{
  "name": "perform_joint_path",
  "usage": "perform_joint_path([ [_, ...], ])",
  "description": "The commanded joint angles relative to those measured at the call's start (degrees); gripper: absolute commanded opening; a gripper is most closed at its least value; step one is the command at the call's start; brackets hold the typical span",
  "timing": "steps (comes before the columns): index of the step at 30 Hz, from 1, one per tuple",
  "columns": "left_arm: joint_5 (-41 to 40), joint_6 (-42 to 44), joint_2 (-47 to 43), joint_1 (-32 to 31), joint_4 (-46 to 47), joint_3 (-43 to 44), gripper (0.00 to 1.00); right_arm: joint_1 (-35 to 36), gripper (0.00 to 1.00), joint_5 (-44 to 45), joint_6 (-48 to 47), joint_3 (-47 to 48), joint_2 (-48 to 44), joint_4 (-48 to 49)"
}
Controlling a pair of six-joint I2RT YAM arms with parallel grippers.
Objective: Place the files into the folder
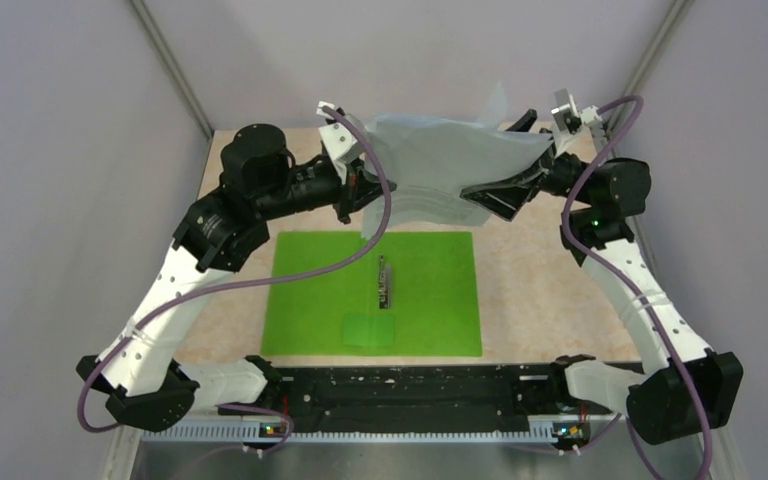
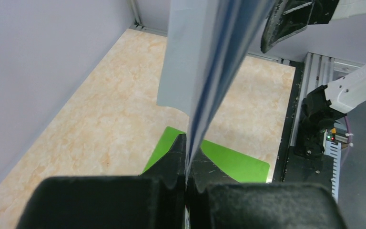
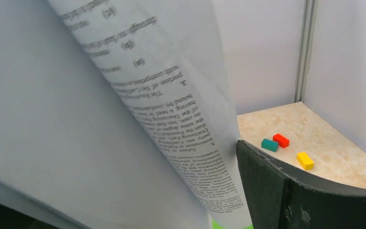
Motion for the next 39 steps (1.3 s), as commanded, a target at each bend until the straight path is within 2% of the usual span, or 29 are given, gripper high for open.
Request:
perform_joint_path([
  [1,-3.88,-0.65,0.45,-0.15,2.19,1.89,0.0,1.2,0.87,0.15,1.08,1.3,-0.15,4.05],
  [5,-3.69,-0.77,0.23,-0.2,3.33,1.63,0.0,1.35,0.76,2.1,-1.6,0.12,-1.93,1.18],
  [12,-2.91,0.45,-2.22,-0.17,3.55,1.36,0.0,1.35,0.96,6.59,-12.4,0.29,-5.06,-10.75],
  [17,-2.32,1.12,-4.34,-0.17,4.47,0.38,0.0,1.26,0.99,10.31,-18.94,1.74,-7.55,-17.32],
  [33,-2.82,1.99,-5.06,-0.22,3.14,1.42,0.0,1.24,0.99,14.86,-21.59,6.38,-7.72,-19.85],
  [36,-2.59,1.96,-5.11,-0.19,3.15,1.33,0.0,1.26,0.99,11.92,-20.06,7.04,-6.17,-17.88],
  [39,-2.67,1.77,-4.54,-0.19,3.27,1.54,0.0,1.28,0.99,6.34,-14.47,7.41,-3.95,-10.91],
])
